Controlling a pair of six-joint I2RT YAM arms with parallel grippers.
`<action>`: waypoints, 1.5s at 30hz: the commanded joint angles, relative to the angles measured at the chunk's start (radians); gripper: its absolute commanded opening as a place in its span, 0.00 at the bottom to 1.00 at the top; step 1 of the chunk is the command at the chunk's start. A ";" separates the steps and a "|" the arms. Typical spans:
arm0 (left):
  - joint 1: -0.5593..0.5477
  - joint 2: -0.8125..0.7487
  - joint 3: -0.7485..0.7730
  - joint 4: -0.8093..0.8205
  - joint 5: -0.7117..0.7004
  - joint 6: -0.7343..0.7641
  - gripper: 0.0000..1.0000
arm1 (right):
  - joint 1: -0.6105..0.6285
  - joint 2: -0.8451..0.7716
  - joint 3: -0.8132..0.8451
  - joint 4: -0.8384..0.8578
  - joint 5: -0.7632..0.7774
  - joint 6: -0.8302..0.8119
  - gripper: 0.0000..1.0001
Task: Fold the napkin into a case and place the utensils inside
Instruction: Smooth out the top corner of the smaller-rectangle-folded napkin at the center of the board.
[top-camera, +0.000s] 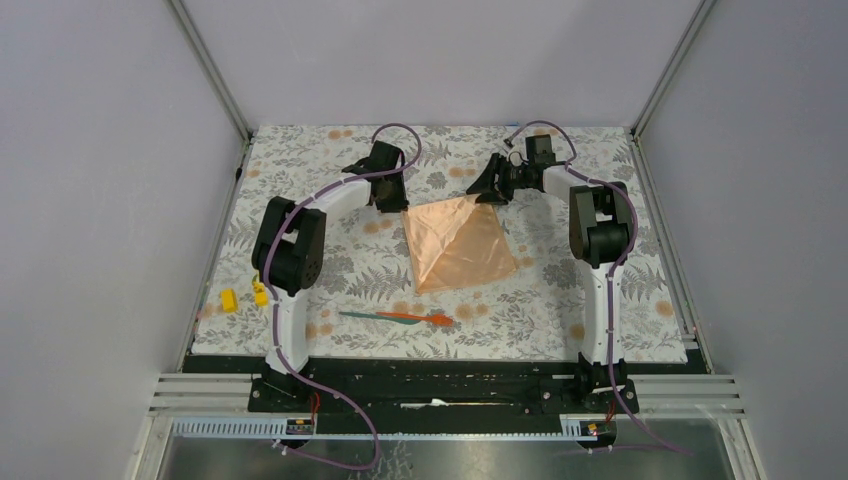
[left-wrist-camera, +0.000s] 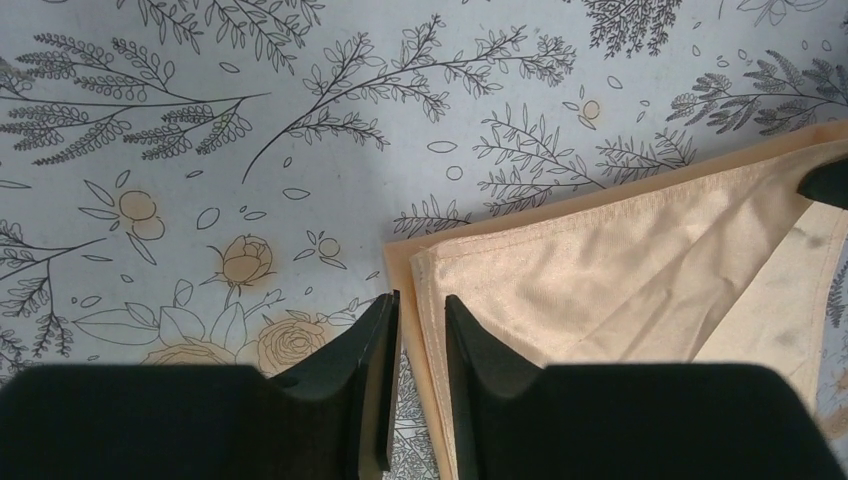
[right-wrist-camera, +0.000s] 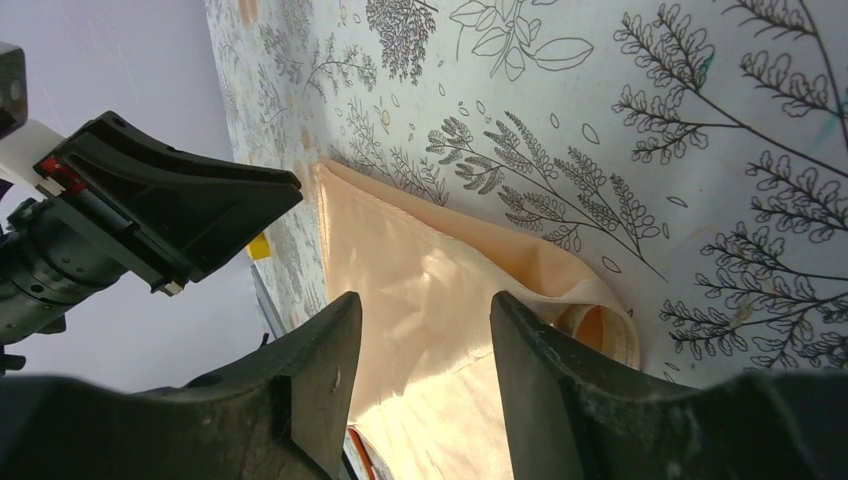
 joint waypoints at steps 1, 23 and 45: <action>0.007 -0.040 0.029 -0.015 -0.040 0.001 0.31 | -0.004 -0.033 0.035 0.042 -0.040 0.026 0.58; 0.038 0.039 -0.037 0.171 0.206 -0.176 0.33 | -0.006 0.081 0.092 0.078 -0.060 0.056 0.62; 0.045 -0.119 -0.135 0.175 0.296 -0.177 0.41 | 0.006 -0.118 0.170 -0.232 0.123 -0.095 0.82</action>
